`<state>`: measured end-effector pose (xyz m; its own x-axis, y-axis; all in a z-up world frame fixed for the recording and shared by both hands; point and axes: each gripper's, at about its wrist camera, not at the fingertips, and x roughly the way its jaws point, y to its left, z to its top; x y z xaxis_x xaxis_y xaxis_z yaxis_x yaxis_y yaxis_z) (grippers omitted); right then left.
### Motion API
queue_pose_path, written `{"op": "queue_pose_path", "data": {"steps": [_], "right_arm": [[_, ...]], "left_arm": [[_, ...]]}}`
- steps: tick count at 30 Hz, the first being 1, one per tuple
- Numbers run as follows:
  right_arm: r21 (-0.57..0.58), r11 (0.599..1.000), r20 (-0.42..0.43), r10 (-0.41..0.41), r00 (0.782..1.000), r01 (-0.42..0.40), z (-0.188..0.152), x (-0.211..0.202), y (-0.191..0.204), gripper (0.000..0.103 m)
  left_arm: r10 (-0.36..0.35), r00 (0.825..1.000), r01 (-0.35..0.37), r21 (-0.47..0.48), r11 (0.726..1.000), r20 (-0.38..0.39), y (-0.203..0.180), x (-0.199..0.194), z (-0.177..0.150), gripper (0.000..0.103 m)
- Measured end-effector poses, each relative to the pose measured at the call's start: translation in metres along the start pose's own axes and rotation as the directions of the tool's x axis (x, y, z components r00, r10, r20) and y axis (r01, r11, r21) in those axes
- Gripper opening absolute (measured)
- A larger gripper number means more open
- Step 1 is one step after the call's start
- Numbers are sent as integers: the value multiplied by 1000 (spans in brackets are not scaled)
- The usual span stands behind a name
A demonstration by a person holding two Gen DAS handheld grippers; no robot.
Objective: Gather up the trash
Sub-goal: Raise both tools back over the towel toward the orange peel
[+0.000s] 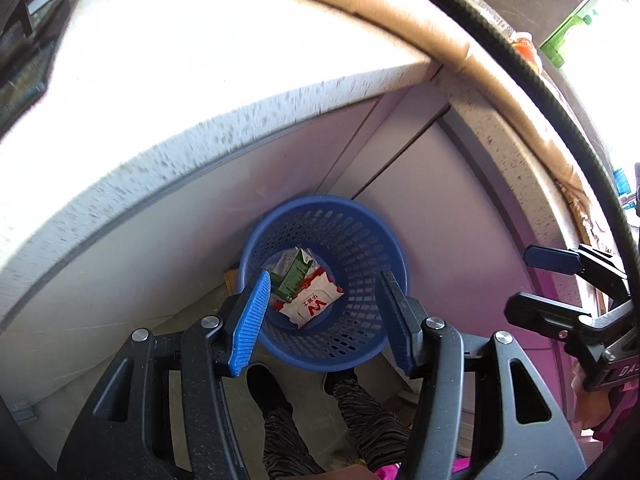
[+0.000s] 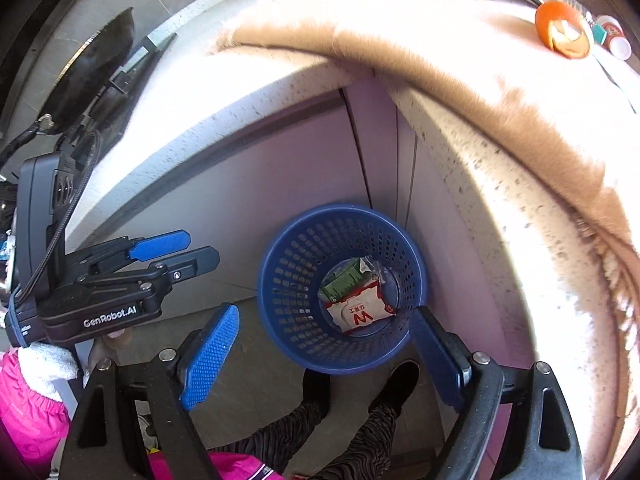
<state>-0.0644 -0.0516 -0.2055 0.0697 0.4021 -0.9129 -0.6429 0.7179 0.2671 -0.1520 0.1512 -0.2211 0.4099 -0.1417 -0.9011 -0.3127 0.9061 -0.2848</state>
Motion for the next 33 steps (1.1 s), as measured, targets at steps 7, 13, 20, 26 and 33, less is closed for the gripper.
{"op": "queue_pose_path", "data": {"steps": [7,13,20,26,33], "right_arm": [[-15,999,71,38,997,-37,2,-45,-4,88],[-16,999,143,40,989,-39,6,-88,-14,88],[18,1000,222,20,975,-24,18,-132,-48,88],[84,996,265,-45,963,23,33,-154,-90,88],[157,986,292,-104,951,60,49,-167,-141,88]], "left_arm": [[3,998,-5,26,1000,63,-12,-27,12,56],[-11,993,5,55,998,118,-33,-45,33,56],[-34,987,18,102,995,156,-73,-58,62,56],[-50,979,20,154,988,195,-119,-64,90,64],[-73,972,27,206,978,222,-165,-62,122,64]]}}
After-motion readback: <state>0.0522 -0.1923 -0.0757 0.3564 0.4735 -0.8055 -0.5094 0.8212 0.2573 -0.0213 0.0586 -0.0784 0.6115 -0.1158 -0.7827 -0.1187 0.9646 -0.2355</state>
